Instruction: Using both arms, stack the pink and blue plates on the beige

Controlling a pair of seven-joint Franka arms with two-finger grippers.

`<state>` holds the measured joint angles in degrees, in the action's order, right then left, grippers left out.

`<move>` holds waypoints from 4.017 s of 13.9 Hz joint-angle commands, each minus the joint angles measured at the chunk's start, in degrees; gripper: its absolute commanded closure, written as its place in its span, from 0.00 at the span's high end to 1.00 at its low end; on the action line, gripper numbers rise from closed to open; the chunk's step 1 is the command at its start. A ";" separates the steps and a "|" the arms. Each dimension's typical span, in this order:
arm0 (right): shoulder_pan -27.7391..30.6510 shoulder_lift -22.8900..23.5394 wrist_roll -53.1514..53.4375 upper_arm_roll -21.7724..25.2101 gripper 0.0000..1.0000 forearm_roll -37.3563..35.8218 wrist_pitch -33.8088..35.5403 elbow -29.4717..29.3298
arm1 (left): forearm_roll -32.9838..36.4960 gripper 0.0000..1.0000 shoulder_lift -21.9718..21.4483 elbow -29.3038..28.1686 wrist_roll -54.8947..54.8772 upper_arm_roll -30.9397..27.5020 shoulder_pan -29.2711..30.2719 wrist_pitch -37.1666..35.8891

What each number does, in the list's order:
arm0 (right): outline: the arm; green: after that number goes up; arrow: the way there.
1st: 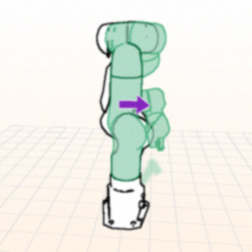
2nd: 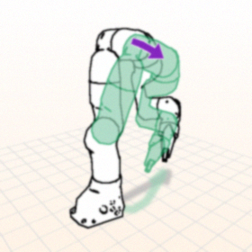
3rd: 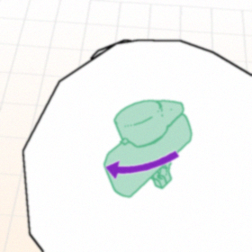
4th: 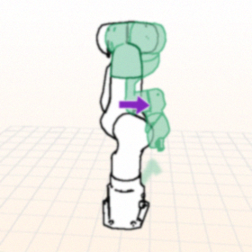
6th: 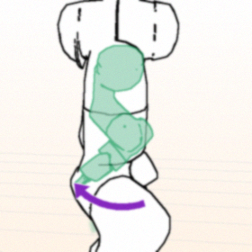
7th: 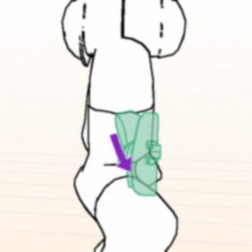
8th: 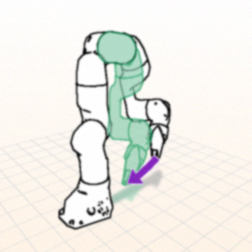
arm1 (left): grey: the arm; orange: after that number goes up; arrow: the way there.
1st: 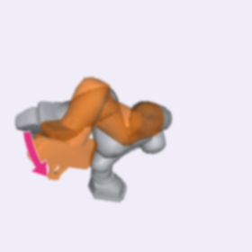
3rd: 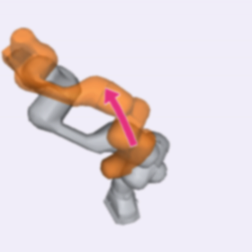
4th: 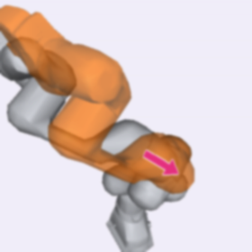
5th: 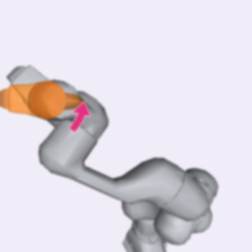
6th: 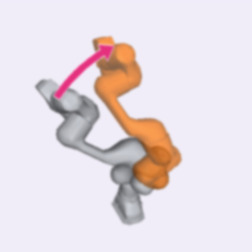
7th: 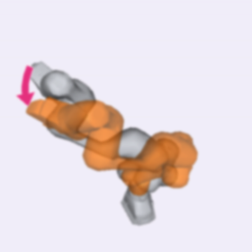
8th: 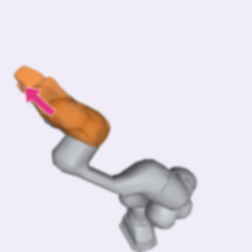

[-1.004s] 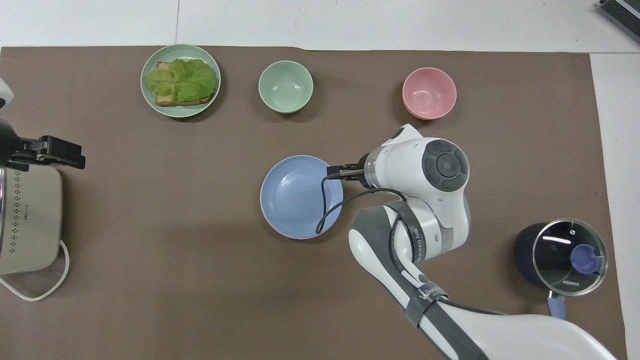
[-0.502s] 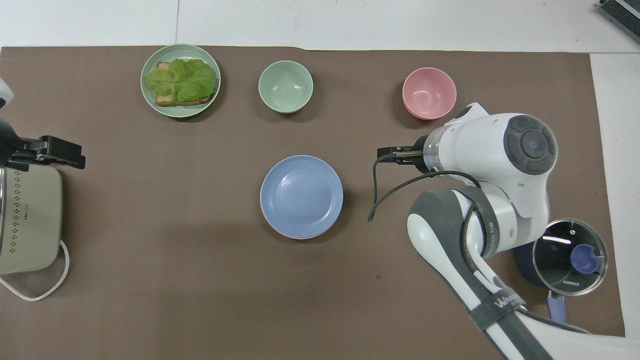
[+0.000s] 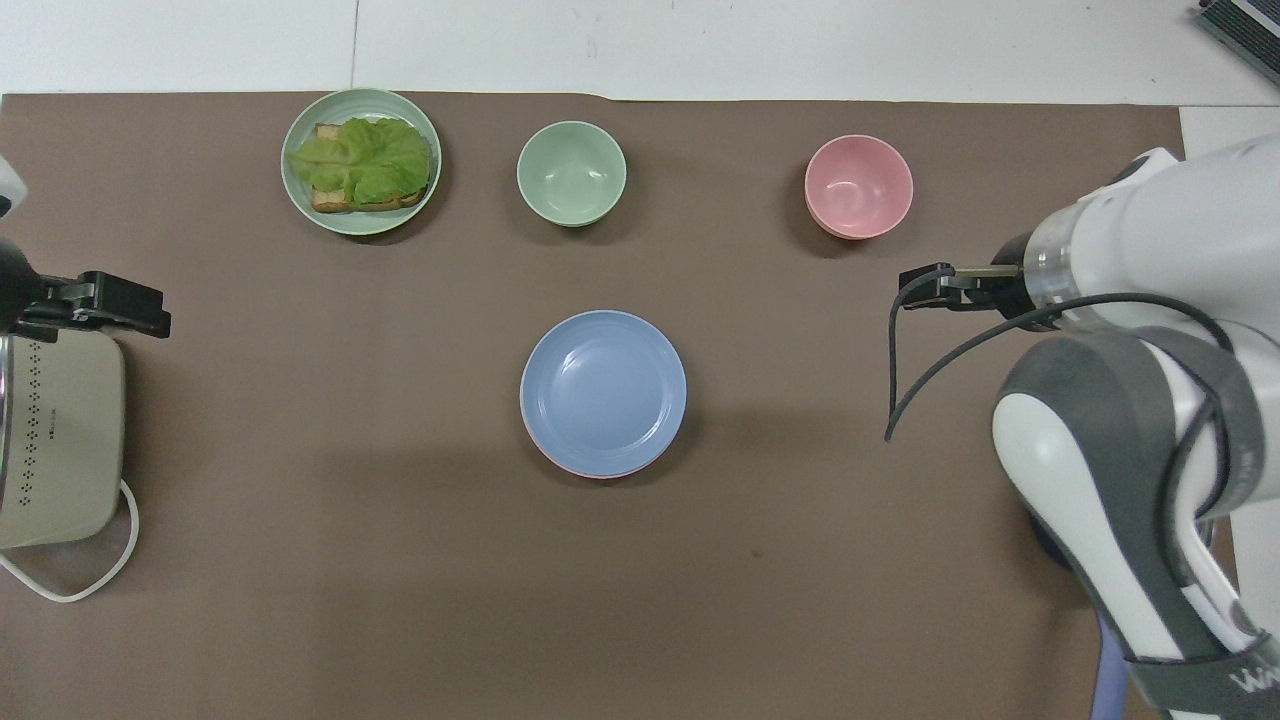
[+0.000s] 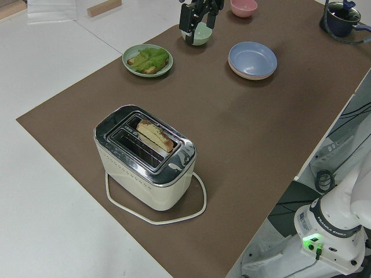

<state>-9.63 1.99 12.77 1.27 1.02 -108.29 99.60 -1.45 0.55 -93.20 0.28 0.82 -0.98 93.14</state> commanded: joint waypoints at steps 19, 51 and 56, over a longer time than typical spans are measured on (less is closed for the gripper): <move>9.80 -5.95 -13.39 -0.75 1.00 -2.17 22.23 -9.16 | 0.66 1.00 -1.17 -0.94 -0.72 0.32 0.63 -0.06; 9.36 -8.23 -15.76 -1.19 1.00 -3.13 21.45 -6.97 | 0.66 1.00 -1.08 -0.94 -0.72 0.32 0.63 -0.06; 9.45 -8.67 -15.67 -1.01 1.00 -1.81 21.98 -6.44 | 0.66 1.00 -1.08 -0.94 -0.72 0.32 0.63 -0.15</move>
<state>-0.54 -5.52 -1.60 0.28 -2.12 -86.68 92.17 -1.45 0.55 -93.20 0.28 0.82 -0.98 93.14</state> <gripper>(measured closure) 0.000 0.000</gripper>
